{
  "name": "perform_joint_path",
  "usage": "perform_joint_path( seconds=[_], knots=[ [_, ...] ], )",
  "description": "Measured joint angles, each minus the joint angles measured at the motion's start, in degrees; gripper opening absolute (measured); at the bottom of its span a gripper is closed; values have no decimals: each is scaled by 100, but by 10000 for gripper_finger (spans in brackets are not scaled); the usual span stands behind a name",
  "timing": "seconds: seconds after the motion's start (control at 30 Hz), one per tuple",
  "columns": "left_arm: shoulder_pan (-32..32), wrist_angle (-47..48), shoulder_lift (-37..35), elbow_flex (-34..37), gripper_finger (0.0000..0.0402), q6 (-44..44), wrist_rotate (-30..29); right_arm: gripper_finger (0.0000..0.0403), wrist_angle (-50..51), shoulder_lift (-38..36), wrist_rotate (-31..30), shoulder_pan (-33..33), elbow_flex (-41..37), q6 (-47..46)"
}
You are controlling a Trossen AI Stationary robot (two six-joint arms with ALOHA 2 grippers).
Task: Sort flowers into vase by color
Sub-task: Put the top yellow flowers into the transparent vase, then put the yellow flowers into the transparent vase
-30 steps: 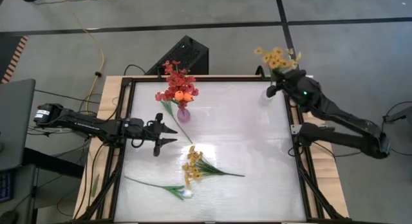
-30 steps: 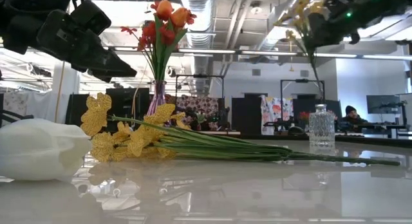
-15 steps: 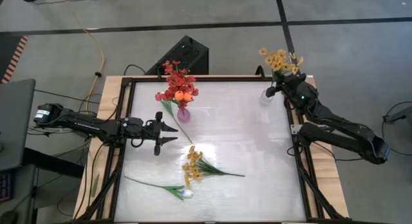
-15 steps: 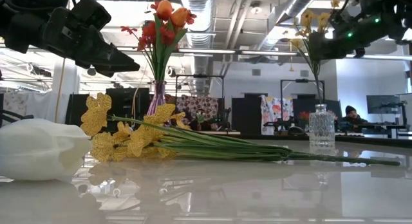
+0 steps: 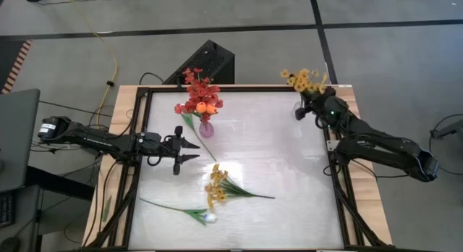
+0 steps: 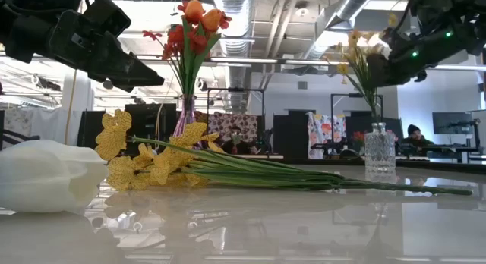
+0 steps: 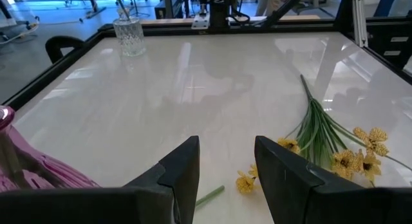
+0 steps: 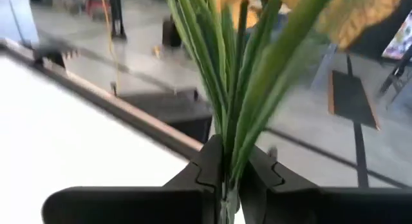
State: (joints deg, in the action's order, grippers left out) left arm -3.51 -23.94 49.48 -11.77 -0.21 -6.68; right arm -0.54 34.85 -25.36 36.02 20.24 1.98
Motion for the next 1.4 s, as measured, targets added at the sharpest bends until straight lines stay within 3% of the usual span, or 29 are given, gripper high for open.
perform_joint_path(
  seconds=[0.2,0.43,0.63,0.87,1.03,1.27,1.4],
  knots=[
    [0,4,-1,0,139,0,2,111,1351,2,51,16,449,-48],
    [0,4,-1,0,139,-31,2,204,2805,9,370,16,1171,-389],
    [0,4,-1,0,139,-39,4,261,3197,36,1608,-8,1626,-560],
    [0,4,0,0,139,-42,4,265,4031,495,3424,-161,2257,-1541],
    [1,4,0,0,139,-32,4,265,4316,964,4078,-969,2379,-2240],
    [0,4,0,0,139,-28,4,265,4336,1799,4167,-2647,2527,-3111],
    [0,4,0,0,139,14,6,265,3895,2433,3912,-3586,2616,-3190]
  ],
)
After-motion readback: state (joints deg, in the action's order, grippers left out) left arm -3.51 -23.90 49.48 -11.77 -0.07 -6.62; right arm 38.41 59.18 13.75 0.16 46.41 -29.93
